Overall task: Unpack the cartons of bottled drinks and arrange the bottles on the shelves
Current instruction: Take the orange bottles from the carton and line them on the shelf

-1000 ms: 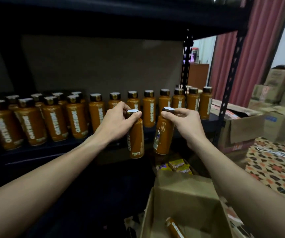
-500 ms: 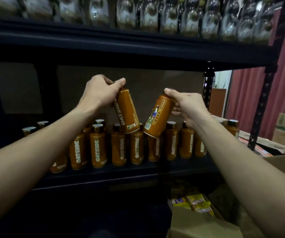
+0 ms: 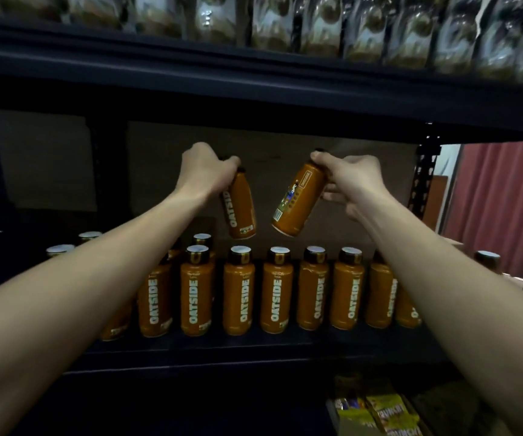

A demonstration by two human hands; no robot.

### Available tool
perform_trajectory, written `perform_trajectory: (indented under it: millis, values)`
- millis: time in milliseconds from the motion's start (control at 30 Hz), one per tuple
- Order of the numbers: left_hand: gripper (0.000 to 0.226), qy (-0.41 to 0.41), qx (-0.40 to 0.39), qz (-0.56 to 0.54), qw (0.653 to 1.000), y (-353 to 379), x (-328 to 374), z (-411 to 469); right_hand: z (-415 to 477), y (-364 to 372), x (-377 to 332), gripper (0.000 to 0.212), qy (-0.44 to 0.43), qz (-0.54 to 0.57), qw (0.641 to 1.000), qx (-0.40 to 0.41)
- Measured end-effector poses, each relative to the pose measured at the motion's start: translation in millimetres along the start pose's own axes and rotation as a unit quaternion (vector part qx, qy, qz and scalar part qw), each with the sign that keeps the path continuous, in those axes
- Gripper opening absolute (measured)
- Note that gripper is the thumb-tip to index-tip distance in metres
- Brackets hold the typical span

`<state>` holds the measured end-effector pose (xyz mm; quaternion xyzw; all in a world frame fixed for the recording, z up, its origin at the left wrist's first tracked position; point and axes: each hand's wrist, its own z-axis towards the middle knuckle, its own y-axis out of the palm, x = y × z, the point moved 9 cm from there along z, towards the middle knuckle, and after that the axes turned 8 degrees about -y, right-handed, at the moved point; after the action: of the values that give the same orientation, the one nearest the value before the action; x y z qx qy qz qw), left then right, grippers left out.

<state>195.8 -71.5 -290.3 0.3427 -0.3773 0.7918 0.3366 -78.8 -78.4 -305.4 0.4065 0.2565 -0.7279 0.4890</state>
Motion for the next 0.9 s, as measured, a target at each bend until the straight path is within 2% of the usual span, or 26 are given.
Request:
perform_trajectory:
  millis: [67,133,267,467,700,900]
  values:
    - [0.024,0.001,-0.016,0.023,1.000,11.6,-2.3,5.6,3.5,7.5,1.7,0.067,-0.022,-0.034,0.999,-0.003]
    - [0.025,0.001,-0.043,0.055,0.998,24.4,-5.3,10.4,7.9,14.7,6.1,0.046,-0.039,-0.059,0.997,-0.010]
    - [0.031,-0.020,-0.099,0.146,0.984,47.7,-18.0,14.8,12.4,31.4,24.1,0.054,-0.030,-0.112,0.992,-0.042]
    - [0.048,-0.043,-0.186,0.292,0.937,75.5,-35.2,12.1,9.4,57.9,42.4,0.053,-0.034,-0.199,0.970,-0.135]
    - [0.041,-0.077,-0.235,0.348,0.904,89.1,-55.8,8.6,-0.1,70.8,55.1,0.042,-0.027,-0.290,0.934,-0.204]
    - [0.055,-0.081,-0.269,0.376,0.883,96.8,-68.3,4.8,-7.4,79.8,66.1,0.039,0.002,-0.359,0.895,-0.266]
